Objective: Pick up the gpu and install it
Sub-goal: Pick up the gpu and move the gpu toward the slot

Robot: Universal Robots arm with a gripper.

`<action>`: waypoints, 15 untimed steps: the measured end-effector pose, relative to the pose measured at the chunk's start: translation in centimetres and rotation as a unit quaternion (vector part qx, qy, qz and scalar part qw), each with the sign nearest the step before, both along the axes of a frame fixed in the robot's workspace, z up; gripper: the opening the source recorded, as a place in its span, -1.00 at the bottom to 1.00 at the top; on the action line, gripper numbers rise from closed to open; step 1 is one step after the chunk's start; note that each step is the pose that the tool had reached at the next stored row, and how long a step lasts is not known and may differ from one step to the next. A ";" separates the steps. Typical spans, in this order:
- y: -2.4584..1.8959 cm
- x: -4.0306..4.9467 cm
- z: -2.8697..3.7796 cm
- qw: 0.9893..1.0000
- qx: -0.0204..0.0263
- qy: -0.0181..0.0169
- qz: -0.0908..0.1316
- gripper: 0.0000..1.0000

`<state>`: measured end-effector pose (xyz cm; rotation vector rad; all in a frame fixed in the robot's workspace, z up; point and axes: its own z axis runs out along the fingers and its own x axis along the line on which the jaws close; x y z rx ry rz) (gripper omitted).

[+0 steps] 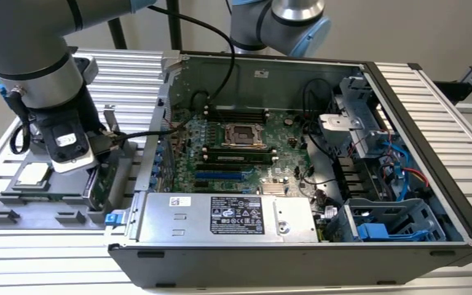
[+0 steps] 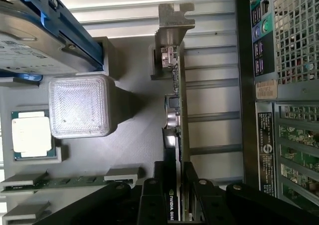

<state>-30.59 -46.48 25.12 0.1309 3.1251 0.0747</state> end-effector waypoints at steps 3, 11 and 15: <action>0.00 0.00 0.65 1.000 0.000 0.000 0.003 -1.00; 0.00 0.00 1.60 1.000 0.000 0.000 0.010 -1.00; 0.00 0.00 1.61 1.000 0.000 0.000 0.010 -1.00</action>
